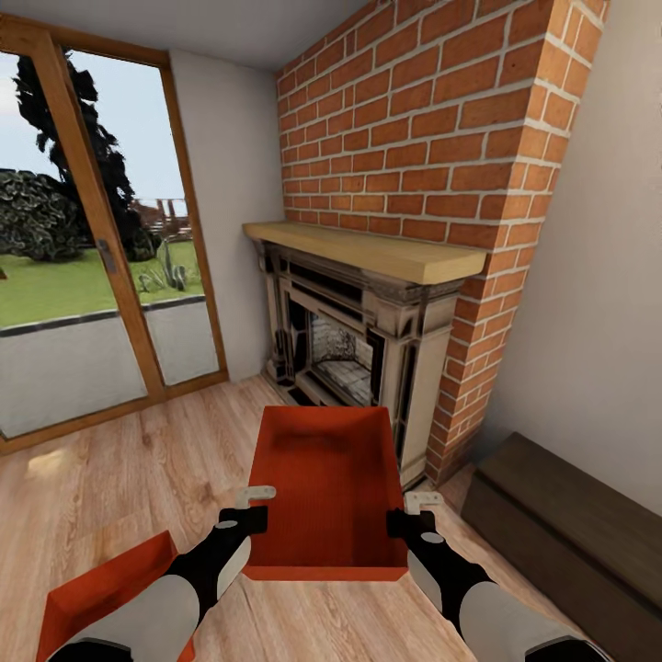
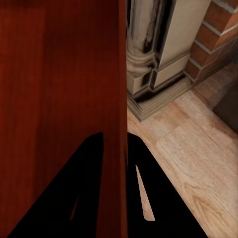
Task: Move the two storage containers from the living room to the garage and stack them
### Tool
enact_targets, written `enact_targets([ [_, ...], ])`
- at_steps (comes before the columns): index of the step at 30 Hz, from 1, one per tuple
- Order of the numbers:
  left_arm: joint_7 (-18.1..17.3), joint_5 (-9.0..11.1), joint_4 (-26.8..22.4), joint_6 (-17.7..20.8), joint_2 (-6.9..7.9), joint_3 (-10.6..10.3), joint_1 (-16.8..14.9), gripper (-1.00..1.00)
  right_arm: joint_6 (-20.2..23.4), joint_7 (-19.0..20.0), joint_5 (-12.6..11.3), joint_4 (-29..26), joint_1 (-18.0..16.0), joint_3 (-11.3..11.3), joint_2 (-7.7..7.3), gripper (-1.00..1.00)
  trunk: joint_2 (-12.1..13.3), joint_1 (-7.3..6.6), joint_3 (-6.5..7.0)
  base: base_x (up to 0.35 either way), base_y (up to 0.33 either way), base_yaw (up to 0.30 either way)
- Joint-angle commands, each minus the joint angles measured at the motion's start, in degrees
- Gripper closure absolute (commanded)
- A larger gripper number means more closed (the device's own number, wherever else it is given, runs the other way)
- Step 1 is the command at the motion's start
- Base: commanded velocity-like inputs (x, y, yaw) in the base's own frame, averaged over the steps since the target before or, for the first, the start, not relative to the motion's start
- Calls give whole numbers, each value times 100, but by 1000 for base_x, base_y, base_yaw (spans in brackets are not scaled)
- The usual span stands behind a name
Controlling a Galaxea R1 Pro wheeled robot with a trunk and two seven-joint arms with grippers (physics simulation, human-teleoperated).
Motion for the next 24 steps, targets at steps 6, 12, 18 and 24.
enact_targets([
  [6, 41, 78, -39, 35, 6, 354, -9, 100, -32, -253, -63, 83, -4, -60, -45, 100, -13, 4, 42, 0, 0, 0],
  [12, 41, 78, -39, 35, 6, 352, -9, 100, -36, -253, -60, 85, -4, -63, -44, 100, -13, 4, 95, 0, 0, 0],
  [18, 41, 78, -44, 35, 6, 352, -9, 100, -32, -253, -60, 84, -4, -67, -45, 100, -13, 4, 139, 0, 0, 0],
  [24, 41, 78, -47, 35, 7, 352, -9, 100, -28, -253, -60, 87, -4, -60, -38, 100, -13, 4, 143, 0, 0, 0],
])
